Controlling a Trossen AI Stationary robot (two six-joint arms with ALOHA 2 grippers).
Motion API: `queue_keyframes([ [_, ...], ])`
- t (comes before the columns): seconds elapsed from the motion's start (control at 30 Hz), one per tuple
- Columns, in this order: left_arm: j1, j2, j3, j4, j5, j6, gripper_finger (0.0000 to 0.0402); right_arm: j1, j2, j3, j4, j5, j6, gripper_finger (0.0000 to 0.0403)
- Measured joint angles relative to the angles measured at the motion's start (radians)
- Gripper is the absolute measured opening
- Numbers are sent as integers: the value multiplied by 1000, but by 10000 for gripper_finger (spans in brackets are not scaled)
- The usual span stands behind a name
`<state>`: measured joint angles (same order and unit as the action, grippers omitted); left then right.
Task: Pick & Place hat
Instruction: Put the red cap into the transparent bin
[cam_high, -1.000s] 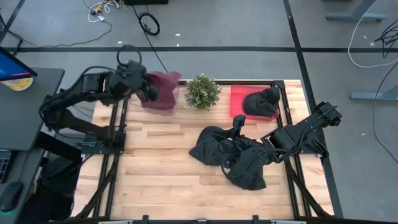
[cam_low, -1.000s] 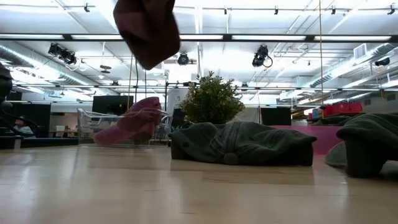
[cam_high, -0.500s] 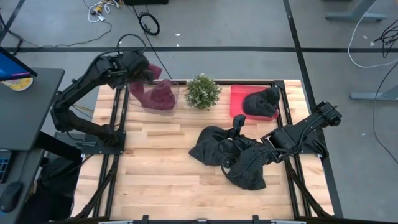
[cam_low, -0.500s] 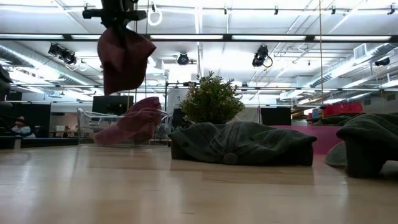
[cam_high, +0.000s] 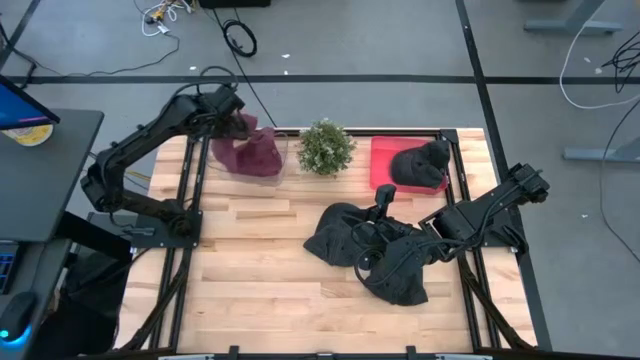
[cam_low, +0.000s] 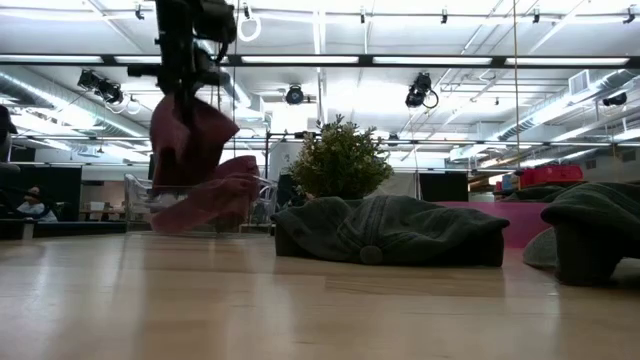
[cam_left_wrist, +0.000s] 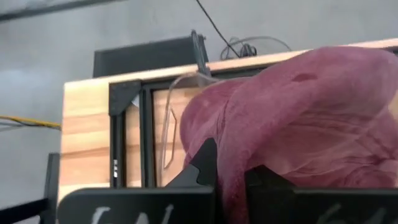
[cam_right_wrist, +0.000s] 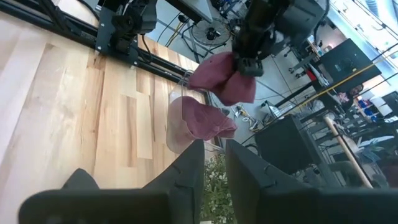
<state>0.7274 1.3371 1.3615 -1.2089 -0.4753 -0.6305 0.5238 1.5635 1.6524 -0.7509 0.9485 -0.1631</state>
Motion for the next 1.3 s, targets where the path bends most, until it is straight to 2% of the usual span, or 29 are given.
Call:
queue_keyframes([
  [0.3,52,-1,-159,228,127,60,7,-26,0,0,0,-1,24,68],
  [0.53,80,-1,-229,350,218,67,8,-39,0,0,-1,-51,27,68],
  [1.0,85,-1,-343,584,230,101,5,-38,0,0,-3,-51,45,68],
  [1.3,85,-1,-484,741,292,95,7,-38,0,0,-29,-52,77,68],
])
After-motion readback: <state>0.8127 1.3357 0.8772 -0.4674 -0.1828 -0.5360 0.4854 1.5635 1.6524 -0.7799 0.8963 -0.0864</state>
